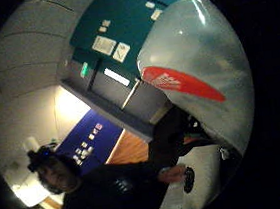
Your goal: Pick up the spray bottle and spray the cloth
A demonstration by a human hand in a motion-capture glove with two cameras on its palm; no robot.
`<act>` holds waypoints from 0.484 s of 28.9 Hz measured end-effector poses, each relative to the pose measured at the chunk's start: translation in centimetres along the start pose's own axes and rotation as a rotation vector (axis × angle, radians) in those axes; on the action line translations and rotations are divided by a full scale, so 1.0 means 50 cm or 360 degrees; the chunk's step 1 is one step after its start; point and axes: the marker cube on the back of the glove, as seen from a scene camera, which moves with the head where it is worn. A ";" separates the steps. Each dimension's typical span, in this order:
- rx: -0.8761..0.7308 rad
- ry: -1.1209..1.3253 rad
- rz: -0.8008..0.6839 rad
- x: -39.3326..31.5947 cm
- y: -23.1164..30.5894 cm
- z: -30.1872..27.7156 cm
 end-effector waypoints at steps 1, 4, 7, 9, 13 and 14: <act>0.0040 0.0019 0.0058 0.011 0.044 0.026; 0.0138 0.0035 0.0155 0.041 0.089 0.055; 0.0146 0.0089 0.0171 0.064 0.099 0.069; 0.0128 0.0114 0.0173 0.073 0.100 0.077; 0.0124 0.0112 0.0170 0.076 0.091 0.078; 0.0131 0.0109 0.0166 0.074 0.089 0.076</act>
